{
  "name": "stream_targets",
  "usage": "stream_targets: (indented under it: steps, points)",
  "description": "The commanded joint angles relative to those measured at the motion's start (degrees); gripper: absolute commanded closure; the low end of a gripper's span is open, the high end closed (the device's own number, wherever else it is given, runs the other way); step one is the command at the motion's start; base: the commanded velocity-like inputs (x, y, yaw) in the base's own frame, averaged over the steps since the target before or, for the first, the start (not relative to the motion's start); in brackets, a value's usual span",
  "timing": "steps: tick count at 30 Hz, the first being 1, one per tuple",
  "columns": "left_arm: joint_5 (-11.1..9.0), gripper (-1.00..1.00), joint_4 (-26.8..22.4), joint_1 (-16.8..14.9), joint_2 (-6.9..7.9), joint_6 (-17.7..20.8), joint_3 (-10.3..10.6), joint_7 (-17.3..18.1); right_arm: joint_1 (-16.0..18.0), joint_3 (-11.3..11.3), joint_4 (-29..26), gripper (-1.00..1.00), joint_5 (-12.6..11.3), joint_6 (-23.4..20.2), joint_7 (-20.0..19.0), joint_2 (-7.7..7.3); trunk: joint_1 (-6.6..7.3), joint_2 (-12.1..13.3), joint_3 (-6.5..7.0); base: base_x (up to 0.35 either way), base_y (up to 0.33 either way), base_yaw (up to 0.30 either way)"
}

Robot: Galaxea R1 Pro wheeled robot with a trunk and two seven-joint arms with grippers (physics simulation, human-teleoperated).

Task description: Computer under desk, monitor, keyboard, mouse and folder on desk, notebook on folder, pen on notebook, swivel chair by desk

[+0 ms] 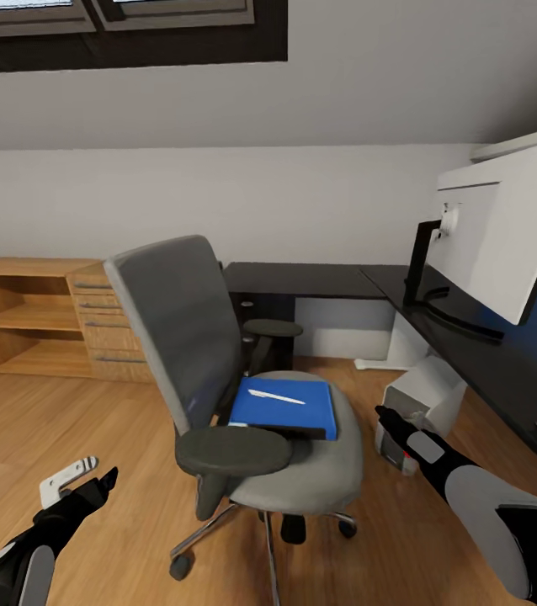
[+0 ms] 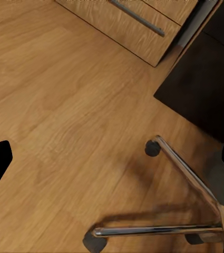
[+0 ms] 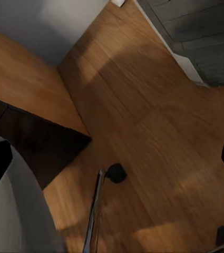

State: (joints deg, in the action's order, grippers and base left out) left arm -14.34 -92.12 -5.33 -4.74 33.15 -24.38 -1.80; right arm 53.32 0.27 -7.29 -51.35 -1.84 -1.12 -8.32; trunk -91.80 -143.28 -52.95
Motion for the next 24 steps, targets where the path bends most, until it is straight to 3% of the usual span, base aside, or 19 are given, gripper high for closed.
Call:
stream_targets:
  steps: [1,2,7,12,24]
  points:
    - [-0.6,-1.0,-0.1,-0.04,-0.03,0.34,-0.11,-0.19,0.03,0.07,-0.05,-1.0,-0.25,-0.22,1.13,0.03,-0.01,-0.02,-0.06,0.214,0.0,0.0]
    - [-0.6,-1.0,-0.13,-0.04,-0.02,0.34,-0.13,-0.16,0.03,0.12,-0.1,-1.0,-0.21,-0.25,3.6,0.14,-0.01,-0.02,-0.06,0.266,0.0,0.0]
    - [-0.61,-1.0,-0.16,-0.04,0.13,0.34,-0.14,-0.21,0.03,0.3,-0.22,-1.0,-0.15,-0.27,8.07,0.44,-0.01,-0.02,-0.06,0.282,0.0,0.0]
    - [-0.61,-1.0,-0.16,-0.04,0.17,0.34,-0.14,-0.22,0.03,0.42,-0.26,-1.0,0.0,-0.27,9.35,1.28,-0.01,-0.02,-0.06,0.124,0.0,0.0]
    - [-0.61,-1.0,-0.16,-0.05,0.17,0.34,-0.14,-0.22,0.03,0.44,-0.27,-1.0,-0.06,-0.37,11.47,1.49,-0.01,-0.02,-0.06,0.009,0.0,0.0]
